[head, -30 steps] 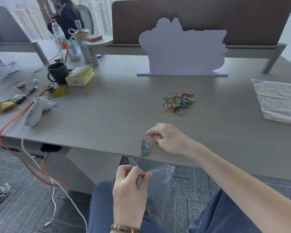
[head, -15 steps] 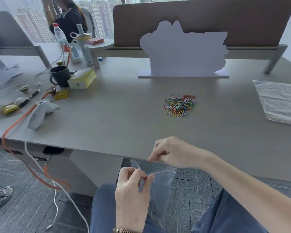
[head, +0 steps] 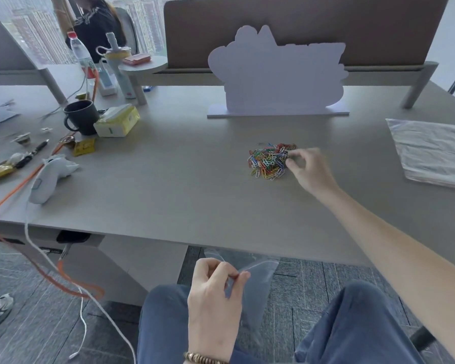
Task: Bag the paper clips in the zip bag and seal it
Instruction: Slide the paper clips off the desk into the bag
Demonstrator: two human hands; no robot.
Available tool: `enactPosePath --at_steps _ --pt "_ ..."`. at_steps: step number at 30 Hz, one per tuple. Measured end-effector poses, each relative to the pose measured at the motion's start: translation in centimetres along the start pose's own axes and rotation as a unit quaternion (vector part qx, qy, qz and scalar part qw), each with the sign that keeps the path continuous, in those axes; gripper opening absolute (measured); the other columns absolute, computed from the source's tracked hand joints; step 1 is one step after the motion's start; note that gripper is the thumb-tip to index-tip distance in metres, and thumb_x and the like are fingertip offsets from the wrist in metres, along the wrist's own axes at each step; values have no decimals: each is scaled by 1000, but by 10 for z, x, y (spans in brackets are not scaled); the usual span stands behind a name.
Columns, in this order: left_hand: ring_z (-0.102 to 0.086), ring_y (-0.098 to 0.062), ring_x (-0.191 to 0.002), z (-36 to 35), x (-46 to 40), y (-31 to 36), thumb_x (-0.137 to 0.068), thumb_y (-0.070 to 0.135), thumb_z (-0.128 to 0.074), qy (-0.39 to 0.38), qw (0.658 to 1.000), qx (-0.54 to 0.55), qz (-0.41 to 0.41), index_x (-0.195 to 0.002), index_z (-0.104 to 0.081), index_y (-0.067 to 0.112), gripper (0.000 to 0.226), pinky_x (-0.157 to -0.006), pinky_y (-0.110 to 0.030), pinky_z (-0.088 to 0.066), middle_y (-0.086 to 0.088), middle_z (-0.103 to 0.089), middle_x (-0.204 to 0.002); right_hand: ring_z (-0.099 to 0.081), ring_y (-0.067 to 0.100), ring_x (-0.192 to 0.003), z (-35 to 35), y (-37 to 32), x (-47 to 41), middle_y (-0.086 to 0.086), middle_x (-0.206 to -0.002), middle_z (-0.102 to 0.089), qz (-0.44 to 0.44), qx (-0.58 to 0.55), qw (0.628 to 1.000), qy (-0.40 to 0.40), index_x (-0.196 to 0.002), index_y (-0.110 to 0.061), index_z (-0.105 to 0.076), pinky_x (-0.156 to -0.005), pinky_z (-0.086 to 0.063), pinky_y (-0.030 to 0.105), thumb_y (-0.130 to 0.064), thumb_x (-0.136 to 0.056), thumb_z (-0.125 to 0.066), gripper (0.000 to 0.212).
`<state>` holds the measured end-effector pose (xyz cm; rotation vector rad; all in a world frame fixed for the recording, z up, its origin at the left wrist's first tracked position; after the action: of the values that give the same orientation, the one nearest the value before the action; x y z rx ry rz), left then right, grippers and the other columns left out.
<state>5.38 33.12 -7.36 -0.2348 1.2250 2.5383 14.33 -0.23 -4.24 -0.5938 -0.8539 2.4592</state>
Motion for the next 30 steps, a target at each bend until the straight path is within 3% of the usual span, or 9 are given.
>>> enactPosePath --at_steps 7,11,14,18,22,25,30 --pt "-54 -4 -65 -9 0 9 -71 29 -83 -6 1000 11 -14 -63 -58 27 26 -57 -17 -44 14 -51 -83 -25 37 -145 -12 28 -48 24 -152 -32 -82 120 988 -55 -147 -10 -38 -117 -23 46 -61 -94 -37 73" --pt "-51 -2 -61 -13 -1 15 -69 28 -84 -12 999 11 -30 -65 -59 28 26 -54 -17 -43 14 -51 -82 -21 38 -147 -30 22 -68 23 -155 -31 -67 146 981 -106 -148 -14 -35 -119 -18 49 -73 -89 -26 85" --pt "-51 -2 -62 -15 -1 12 -70 30 -83 -12 1000 19 -18 -67 -57 28 26 -56 -18 -44 14 -50 -84 -22 35 -148 -46 7 -81 18 -158 -31 -21 137 978 -156 -150 -11 -33 -117 -21 49 -72 -91 -27 85" --pt "-50 0 -64 -16 -2 8 -70 30 -83 -4 1000 15 -18 -67 -56 27 27 -57 -16 -42 13 -51 -84 -15 19 -153 -71 -14 -86 2 -165 -21 50 123 964 -229 -155 -18 -27 -121 -12 44 -68 -95 -28 78" --pt "-49 0 -63 -17 -6 5 -69 27 -84 -3 1000 8 -28 -65 -57 28 27 -57 -13 -42 13 -51 -83 -17 12 -152 -81 -25 -79 -11 -161 -30 75 71 957 -271 -148 -34 -42 -122 -8 42 -71 -93 -31 67" --pt "-49 -1 -60 -17 -8 5 -68 25 -86 -2 999 3 -37 -64 -58 28 28 -56 -9 -39 13 -51 -83 -22 6 -150 -88 -28 -72 -15 -156 -38 87 21 956 -280 -138 -39 -55 -124 -10 42 -88 -77 -32 81" --pt "-51 -1 -61 -15 -9 1 -67 25 -86 3 1000 -1 -25 -63 -59 28 27 -56 -14 -41 14 -52 -83 -33 7 -145 -101 -44 -39 -10 -149 -51 160 -35 936 -312 -130 -27 -65 -123 -18 38 -49 -99 -45 43"
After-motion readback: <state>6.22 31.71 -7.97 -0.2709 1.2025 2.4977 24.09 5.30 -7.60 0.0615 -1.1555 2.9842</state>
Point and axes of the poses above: each hand's wrist, its own x-axis away from the middle knuckle, its own z-axis out of the back of the hand, y = z × x, the point moved 8 cm from there along -x, towards the middle knuckle
